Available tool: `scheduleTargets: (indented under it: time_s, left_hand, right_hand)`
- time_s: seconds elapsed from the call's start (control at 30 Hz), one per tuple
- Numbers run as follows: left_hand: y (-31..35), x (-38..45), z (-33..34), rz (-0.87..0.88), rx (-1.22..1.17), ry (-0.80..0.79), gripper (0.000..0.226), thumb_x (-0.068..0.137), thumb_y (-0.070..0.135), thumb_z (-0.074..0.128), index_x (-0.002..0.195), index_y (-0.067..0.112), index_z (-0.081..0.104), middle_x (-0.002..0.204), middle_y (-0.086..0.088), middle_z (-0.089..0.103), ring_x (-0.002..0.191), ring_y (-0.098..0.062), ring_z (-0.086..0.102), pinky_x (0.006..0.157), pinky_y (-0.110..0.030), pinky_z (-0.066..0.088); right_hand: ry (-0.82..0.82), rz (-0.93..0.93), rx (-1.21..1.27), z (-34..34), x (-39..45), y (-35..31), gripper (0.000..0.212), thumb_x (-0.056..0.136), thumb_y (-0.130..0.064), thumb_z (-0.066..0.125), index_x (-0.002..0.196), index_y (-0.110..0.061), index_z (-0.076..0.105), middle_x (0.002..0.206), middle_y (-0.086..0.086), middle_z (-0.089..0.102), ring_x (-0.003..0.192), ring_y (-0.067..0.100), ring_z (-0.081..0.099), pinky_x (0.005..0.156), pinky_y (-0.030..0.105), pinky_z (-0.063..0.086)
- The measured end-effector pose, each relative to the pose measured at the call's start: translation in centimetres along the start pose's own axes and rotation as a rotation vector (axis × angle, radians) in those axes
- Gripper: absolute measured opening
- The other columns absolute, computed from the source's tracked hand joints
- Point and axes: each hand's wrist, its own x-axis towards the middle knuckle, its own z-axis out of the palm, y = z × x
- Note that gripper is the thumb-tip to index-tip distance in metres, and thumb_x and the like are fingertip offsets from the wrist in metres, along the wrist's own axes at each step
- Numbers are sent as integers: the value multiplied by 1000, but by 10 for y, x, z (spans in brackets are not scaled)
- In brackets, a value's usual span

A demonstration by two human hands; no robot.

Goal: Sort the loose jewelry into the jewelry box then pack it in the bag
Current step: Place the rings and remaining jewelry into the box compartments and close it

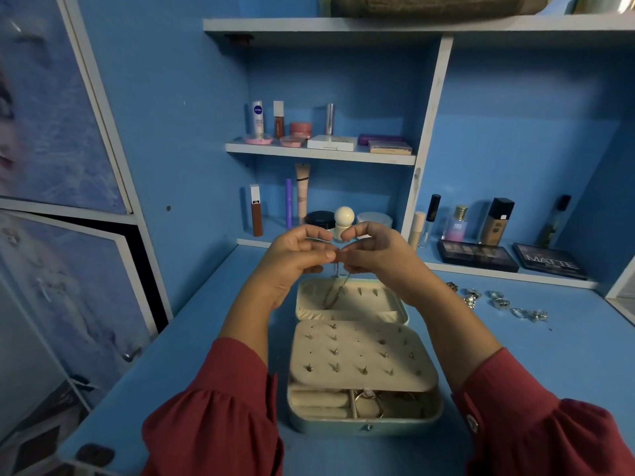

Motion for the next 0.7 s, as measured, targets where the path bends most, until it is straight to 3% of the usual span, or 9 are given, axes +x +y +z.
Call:
scheduleTargets:
  time_s: [0.2, 0.33, 0.47, 0.6, 0.7]
  left_hand:
    - [-2, -1, 8, -29, 79, -65, 25, 81, -5, 68, 100, 9, 59, 90, -16, 73, 85, -25, 70, 88, -39, 52]
    - [-2, -1, 2, -5, 85, 2, 16, 83, -3, 66, 89, 11, 61, 77, -8, 72, 72, -21, 70, 76, -36, 52]
    - [-4, 0, -9, -37, 165, 59, 13, 82, -3, 67, 83, 9, 64, 71, -7, 70, 60, -13, 65, 58, -24, 48]
    - [-15, 4, -12, -70, 425, 77, 20, 80, -6, 66, 75, 13, 64, 62, -3, 63, 54, -6, 60, 56, -24, 47]
    - [-26, 8, -11, -34, 696, 96, 27, 79, 0, 66, 69, 24, 62, 70, 1, 61, 64, -9, 57, 62, -22, 45]
  right_hand:
    - [46, -42, -52, 0, 2, -1, 16, 87, -6, 65, 100, -13, 58, 85, 12, 71, 70, 15, 65, 73, 29, 55]
    - [73, -40, -99, -1, 3, 3, 12, 87, -4, 65, 92, -13, 61, 82, 12, 69, 69, 14, 62, 74, 33, 56]
    - [50, 12, -122, 4, 4, 13, 12, 85, 0, 65, 81, -12, 67, 71, 5, 65, 63, 13, 60, 70, 32, 57]
    - [16, 70, -314, 11, 6, 29, 19, 84, -1, 65, 81, -18, 73, 68, 5, 67, 58, 11, 58, 69, 26, 55]
    - [-2, 59, -497, 14, 7, 37, 23, 84, -4, 63, 87, -23, 76, 75, 0, 70, 61, 6, 58, 67, 20, 53]
